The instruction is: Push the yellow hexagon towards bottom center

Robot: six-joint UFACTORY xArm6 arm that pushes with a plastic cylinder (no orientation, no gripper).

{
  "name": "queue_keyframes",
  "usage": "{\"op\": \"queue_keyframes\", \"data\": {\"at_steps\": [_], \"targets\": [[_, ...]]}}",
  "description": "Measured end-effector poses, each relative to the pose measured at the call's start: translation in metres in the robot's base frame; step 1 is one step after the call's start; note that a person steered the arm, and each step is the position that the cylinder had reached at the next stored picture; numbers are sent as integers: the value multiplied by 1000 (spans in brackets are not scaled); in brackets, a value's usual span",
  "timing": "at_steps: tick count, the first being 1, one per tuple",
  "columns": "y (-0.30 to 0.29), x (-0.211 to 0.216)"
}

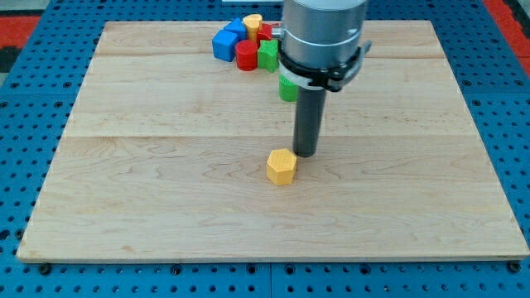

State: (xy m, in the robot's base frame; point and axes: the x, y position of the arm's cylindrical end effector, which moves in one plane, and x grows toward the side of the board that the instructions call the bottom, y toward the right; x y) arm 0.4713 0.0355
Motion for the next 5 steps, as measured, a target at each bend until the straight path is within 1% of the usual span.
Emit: {"op": "queue_keyframes", "data": {"at_steps": [1, 2, 3, 4, 5], "targets": [[-27, 60], [-9, 49], [88, -20], [157, -107], [187, -198]]}}
